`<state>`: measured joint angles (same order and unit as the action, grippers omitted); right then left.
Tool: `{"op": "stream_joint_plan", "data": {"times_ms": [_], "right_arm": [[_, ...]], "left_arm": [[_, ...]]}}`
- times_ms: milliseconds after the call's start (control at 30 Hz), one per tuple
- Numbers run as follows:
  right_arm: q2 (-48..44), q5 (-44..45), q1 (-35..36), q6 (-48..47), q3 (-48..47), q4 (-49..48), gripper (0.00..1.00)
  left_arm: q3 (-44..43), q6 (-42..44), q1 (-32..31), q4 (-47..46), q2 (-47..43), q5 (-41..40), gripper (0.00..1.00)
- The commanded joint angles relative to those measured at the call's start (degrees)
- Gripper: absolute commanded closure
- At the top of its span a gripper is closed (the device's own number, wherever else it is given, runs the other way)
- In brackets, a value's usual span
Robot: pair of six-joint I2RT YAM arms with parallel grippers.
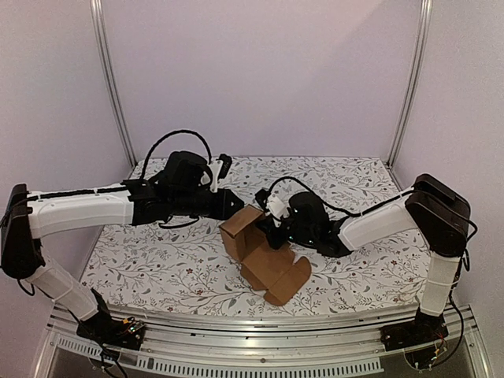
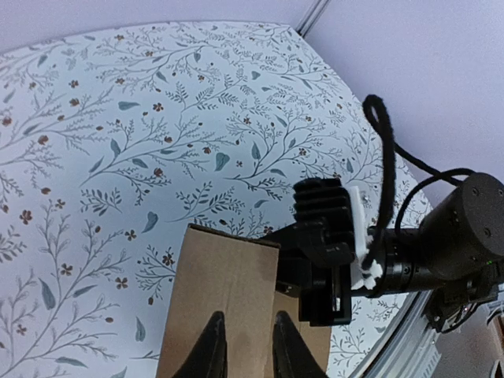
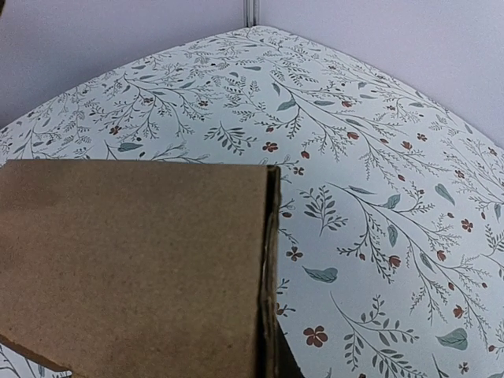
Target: Fold the paper box
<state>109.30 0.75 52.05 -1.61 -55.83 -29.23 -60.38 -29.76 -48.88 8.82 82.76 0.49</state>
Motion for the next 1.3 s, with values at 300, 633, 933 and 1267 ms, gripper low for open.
{"op": "stream_joint_plan", "data": {"times_ms": [300, 633, 933, 1267], "right_arm": [[4.85, -6.53, -0.35, -2.57, 4.3, -11.49, 1.0], [7.22, -7.08, -0.34, -0.8, 6.1, -14.81, 0.99], [8.04, -5.4, -0.33, 0.62, 7.17, -18.02, 0.74], [10.89, -3.3, -0.35, 1.34, 4.71, -20.84, 0.81]], "left_arm": [[-1.09, -0.63, 2.2, -8.91, 13.92, 7.34, 0.99], [0.09, -1.26, 2.13, -11.28, 20.68, 7.88, 1.0], [2.91, -2.46, 0.8, -11.08, 21.17, 7.84, 1.0], [3.33, -3.19, -0.16, -9.86, 20.69, 7.47, 1.0]]}}
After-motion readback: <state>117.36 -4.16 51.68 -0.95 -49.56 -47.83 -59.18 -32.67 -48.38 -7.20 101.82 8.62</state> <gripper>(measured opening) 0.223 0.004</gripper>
